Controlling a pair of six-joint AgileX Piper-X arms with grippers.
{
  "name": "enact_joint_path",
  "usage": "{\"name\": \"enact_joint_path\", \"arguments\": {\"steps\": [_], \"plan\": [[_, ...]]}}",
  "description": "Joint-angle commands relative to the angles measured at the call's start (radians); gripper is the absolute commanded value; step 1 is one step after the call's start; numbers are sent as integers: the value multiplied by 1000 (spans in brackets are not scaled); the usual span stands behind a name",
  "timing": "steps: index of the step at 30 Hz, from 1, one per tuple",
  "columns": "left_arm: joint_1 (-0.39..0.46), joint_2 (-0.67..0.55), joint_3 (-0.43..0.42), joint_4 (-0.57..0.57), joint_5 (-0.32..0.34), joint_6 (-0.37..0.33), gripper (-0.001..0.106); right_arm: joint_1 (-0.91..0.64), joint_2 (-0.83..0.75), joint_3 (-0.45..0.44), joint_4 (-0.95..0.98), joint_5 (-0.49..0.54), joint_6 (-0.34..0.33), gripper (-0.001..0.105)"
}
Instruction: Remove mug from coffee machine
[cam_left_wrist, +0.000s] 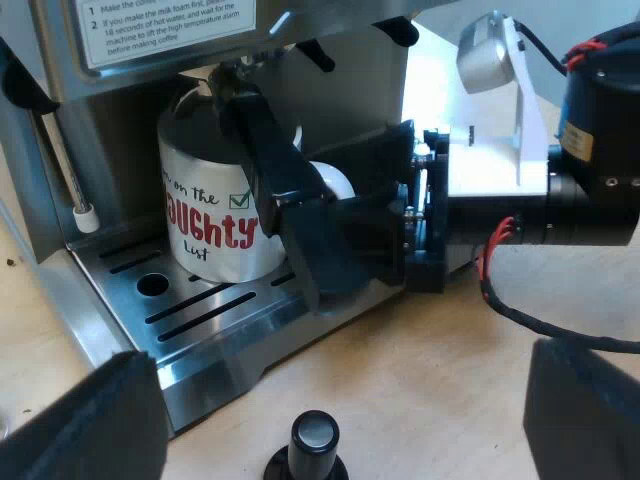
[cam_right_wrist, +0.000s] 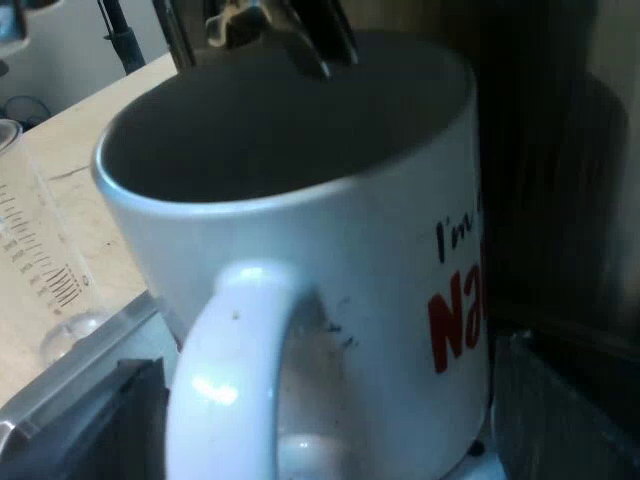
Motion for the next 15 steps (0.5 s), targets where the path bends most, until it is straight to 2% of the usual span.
{"name": "enact_joint_path", "arguments": {"steps": [1,6,8,9,11,15], "plan": [[-3,0,0,-5,-2,5,87,0,16,-21,-10,-4,-10,69],[-3,0,0,-5,-2,5,87,0,23,-22,-6,22,-10,65],[-3,0,0,-5,-2,5,87,0,23,-22,-6,24,-1,51],[-3,0,0,-5,-2,5,87,0,23,-22,-6,24,1,48],[-3,0,0,-5,-2,5,87,0,23,-22,-6,24,28,33],[-3,0,0,-5,-2,5,87,0,23,-22,-6,24,39,18]]}}
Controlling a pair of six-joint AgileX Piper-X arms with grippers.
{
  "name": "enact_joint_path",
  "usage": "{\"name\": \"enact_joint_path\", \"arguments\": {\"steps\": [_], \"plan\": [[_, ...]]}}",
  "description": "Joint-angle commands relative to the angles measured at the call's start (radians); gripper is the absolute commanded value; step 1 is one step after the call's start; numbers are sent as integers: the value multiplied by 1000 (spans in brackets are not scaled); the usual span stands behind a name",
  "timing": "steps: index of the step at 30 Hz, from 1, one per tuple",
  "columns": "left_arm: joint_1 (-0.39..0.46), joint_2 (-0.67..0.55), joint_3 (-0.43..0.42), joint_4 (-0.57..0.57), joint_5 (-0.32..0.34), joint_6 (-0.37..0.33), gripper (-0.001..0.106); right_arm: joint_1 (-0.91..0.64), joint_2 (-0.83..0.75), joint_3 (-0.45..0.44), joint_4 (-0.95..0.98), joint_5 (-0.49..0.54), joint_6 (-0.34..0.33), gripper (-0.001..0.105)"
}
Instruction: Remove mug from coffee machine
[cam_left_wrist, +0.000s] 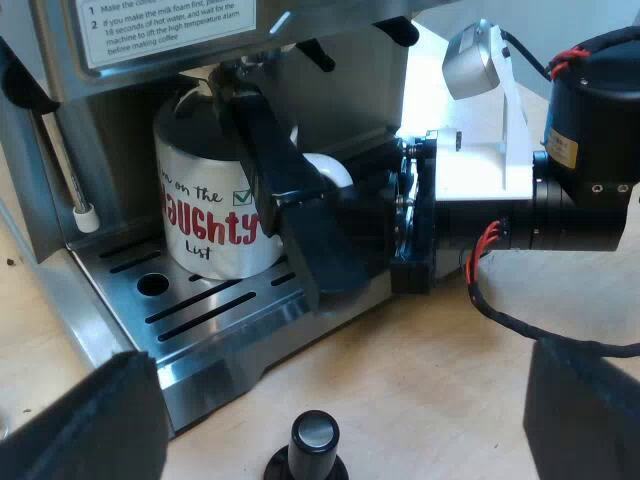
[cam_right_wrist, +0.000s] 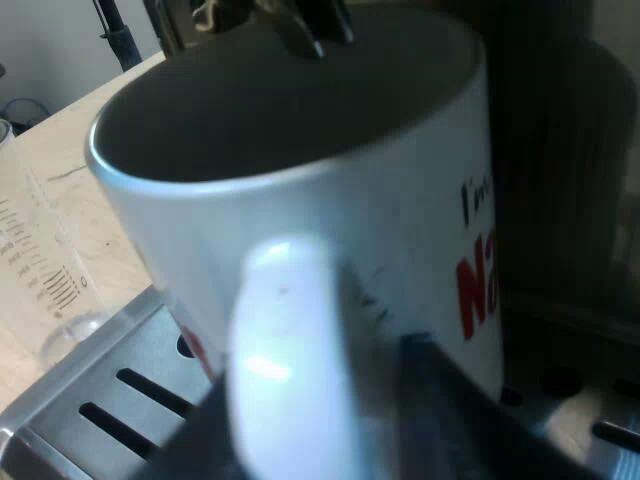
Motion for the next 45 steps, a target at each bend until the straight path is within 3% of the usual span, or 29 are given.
{"name": "enact_joint_path", "arguments": {"steps": [1,6,16,22,27,38,45], "plan": [[-3,0,0,-5,-2,5,87,0,1,-7,-8,0,2,14],[-3,0,0,-5,-2,5,87,0,1,-7,-8,0,2,0],[-3,0,0,-5,-2,5,87,0,-6,-7,-3,-2,-3,0],[-3,0,0,-5,-2,5,87,0,-61,-7,127,-2,-57,0],[-3,0,0,-5,-2,5,87,0,-111,3,186,-14,-57,0],[-3,0,0,-5,-2,5,87,81,-271,174,216,6,-57,0],[-3,0,0,-5,149,-4,87,149,-383,283,216,171,-57,0]]}}
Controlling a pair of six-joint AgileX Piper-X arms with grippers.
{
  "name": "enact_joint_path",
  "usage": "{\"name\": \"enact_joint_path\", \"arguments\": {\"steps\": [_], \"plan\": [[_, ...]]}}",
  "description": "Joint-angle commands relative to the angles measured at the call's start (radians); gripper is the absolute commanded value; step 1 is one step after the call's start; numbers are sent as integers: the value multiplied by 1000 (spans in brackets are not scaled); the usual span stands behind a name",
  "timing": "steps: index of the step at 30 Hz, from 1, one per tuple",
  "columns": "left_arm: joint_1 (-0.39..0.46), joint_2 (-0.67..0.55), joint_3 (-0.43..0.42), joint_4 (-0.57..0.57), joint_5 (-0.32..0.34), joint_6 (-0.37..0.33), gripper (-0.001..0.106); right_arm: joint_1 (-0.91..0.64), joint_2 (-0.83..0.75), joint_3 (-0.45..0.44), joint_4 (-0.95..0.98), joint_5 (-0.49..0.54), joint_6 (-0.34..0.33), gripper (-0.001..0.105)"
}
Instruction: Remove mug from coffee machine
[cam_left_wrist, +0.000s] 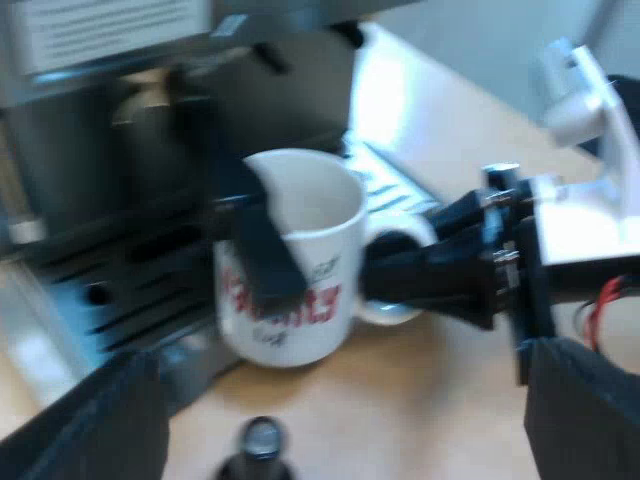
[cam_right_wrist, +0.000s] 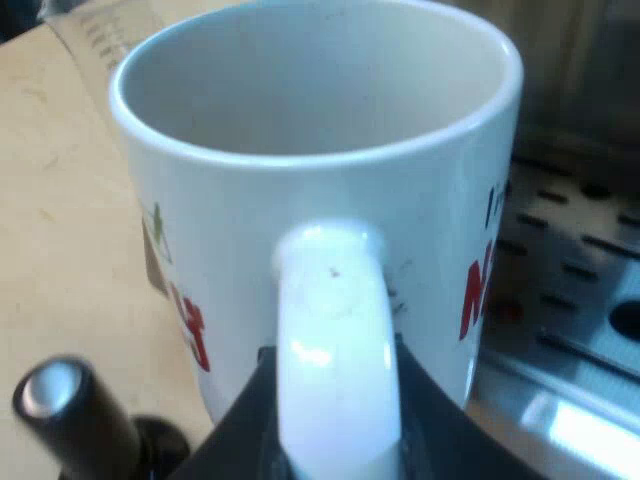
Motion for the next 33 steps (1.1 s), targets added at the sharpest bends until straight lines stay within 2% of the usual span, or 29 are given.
{"name": "enact_joint_path", "arguments": {"steps": [1,5,7,11,17,28,33], "plan": [[-5,0,0,-5,48,-4,87,18,-53,41,4,69,1,0],[-54,0,0,-5,87,-4,87,38,-121,81,5,101,4,0],[-108,0,0,-2,103,-4,87,49,-170,97,19,124,4,0],[-193,0,0,-2,97,-4,87,59,-246,98,89,147,4,0],[-266,0,0,1,64,-4,87,59,-400,98,236,181,4,0],[-280,0,0,1,58,-21,87,59,-682,98,511,214,4,0],[-280,0,0,1,58,-21,87,59,-780,98,632,298,4,0]]}}
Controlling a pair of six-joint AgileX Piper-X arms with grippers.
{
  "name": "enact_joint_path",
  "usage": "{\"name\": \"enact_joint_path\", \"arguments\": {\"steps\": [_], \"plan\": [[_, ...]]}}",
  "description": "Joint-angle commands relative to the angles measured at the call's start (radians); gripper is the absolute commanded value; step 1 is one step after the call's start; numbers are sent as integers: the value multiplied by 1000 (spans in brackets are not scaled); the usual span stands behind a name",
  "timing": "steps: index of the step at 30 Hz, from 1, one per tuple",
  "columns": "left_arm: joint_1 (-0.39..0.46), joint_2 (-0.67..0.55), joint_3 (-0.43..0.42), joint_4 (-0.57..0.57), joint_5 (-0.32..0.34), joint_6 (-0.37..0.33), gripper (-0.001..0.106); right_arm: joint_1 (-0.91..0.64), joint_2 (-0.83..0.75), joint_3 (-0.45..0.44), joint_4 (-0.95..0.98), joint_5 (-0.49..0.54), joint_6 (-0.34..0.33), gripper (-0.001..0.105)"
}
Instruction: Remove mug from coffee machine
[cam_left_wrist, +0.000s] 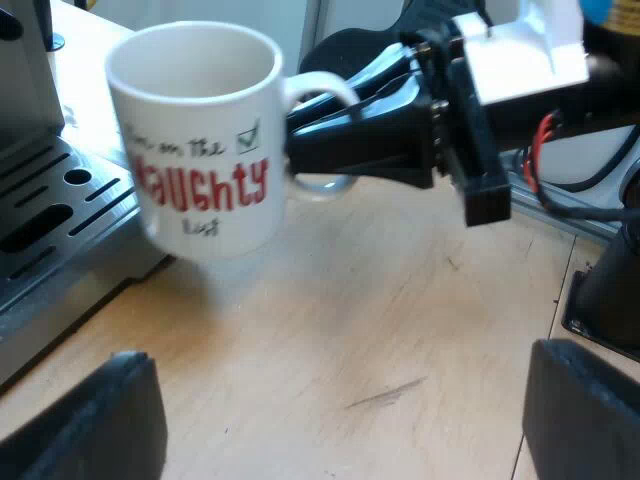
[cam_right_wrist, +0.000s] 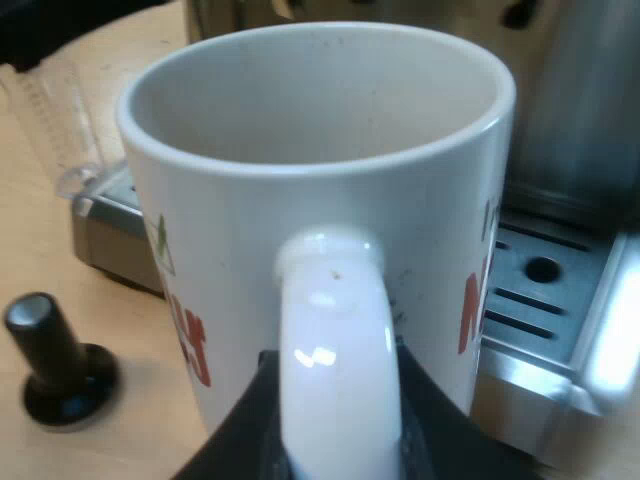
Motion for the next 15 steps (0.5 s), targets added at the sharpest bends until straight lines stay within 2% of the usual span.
{"name": "enact_joint_path", "arguments": {"steps": [1,3,4,11,15], "plan": [[-3,0,0,1,-14,-13,87,3,-51,-12,20,67,-3,0],[-3,0,0,1,-14,-13,87,3,-65,-12,37,95,-3,0],[-3,0,0,1,-14,-13,87,1,-94,-12,70,160,-3,0],[-3,0,0,1,-14,-13,87,-1,-123,-12,109,399,-3,0],[-3,0,0,1,-14,-13,87,-1,-123,-12,109,464,-3,0]]}}
